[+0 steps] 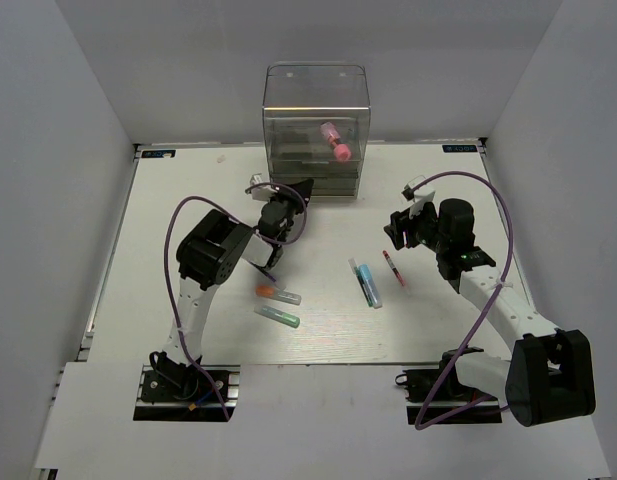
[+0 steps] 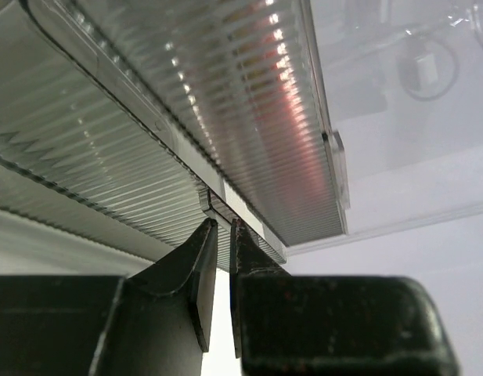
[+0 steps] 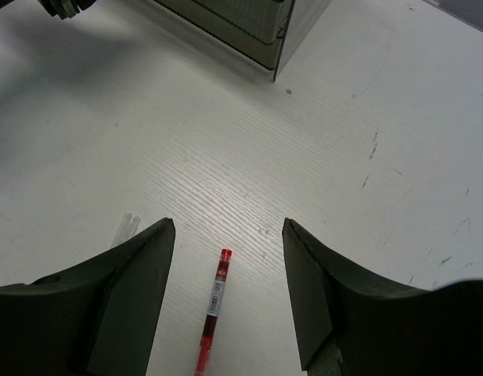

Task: Sort the stationery into containers
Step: Open the drawer, then grab a piece of stationery with the right arm

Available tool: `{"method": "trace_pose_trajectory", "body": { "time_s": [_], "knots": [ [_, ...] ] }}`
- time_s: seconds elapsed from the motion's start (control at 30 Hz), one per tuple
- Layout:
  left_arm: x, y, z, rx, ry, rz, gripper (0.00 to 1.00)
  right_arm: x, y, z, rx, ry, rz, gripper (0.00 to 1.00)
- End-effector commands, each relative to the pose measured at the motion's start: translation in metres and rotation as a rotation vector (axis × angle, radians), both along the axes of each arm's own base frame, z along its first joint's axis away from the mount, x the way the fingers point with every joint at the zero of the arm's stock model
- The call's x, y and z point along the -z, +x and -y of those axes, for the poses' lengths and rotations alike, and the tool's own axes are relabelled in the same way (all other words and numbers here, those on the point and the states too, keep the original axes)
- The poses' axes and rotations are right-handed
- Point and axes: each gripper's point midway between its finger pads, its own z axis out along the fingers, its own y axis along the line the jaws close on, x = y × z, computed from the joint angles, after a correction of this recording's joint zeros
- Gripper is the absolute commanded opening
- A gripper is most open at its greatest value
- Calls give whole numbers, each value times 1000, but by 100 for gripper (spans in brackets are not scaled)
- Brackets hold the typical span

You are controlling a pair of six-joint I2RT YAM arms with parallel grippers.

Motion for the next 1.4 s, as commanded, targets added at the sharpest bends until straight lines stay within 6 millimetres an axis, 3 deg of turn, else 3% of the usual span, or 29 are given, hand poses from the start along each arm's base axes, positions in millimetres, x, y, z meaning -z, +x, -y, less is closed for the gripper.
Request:
{"method": "trace_pose_trajectory", "body": {
  "time_s": [0.0,0.17,0.2,0.23,0.3,0.33,0.4,0.5,0.63,0.67,0.73,0.83,0.93,0.97,1.0,1.03,1.07,1.1,1.13,1.17,1.2,1.37],
  "knots": [
    [-25,-11,-4,-4,-31,59,0,-5,3,0,2,17,27,64],
    [-15,-36,-6,33,-28,42,0,-4,4,0,1,15,27,66],
    [-3,-41,-9,33,-13,16,0,-3,3,0,0,13,23,66],
    [-11,-46,-7,42,-18,25,0,-3,4,0,-2,14,21,66],
    [-2,-52,-11,41,3,7,0,-2,3,0,-4,14,20,68],
    [-13,-54,-12,41,-6,22,0,-1,2,-1,-5,14,16,68],
    [-7,-60,-10,50,7,2,0,0,3,-1,-5,13,12,68],
    [-14,-62,-9,59,7,3,0,3,0,-3,-23,10,-2,69],
    [-21,-65,-9,69,10,-2,24,18,-8,-8,-81,-8,-66,81],
    [-23,-68,-8,79,10,0,36,18,-8,-9,-96,-20,-79,83],
    [-22,-73,-7,101,32,-16,41,21,-9,-9,-99,-27,-111,85],
    [-36,-89,-11,130,57,-5,49,22,-4,-3,-65,-58,-127,85],
    [-53,-106,-15,169,97,-22,61,30,-2,6,-26,-111,-190,77],
    [-32,-113,-17,184,166,-125,66,38,-4,8,-19,-124,-232,76],
    [-33,-119,-16,212,187,-167,74,36,0,9,-17,-133,-235,76],
    [-63,-120,-17,212,214,-143,79,46,-3,10,-13,-153,-280,72],
    [-35,-133,-23,236,314,-287,83,54,-8,12,-16,-167,-321,70],
    [-35,-138,-28,242,361,-324,89,54,-8,12,-19,-175,-342,69],
    [-35,-148,-41,249,449,-380,92,70,-14,12,-26,-194,-410,66],
    [-52,-148,-41,247,448,-341,95,74,-17,12,-29,-206,-433,66],
    [-33,-162,-56,247,494,-445,99,83,-20,12,-35,-218,-468,65],
    [-35,-199,-104,164,628,-533,99,114,-34,14,-46,-268,-575,62]
  ]
}}
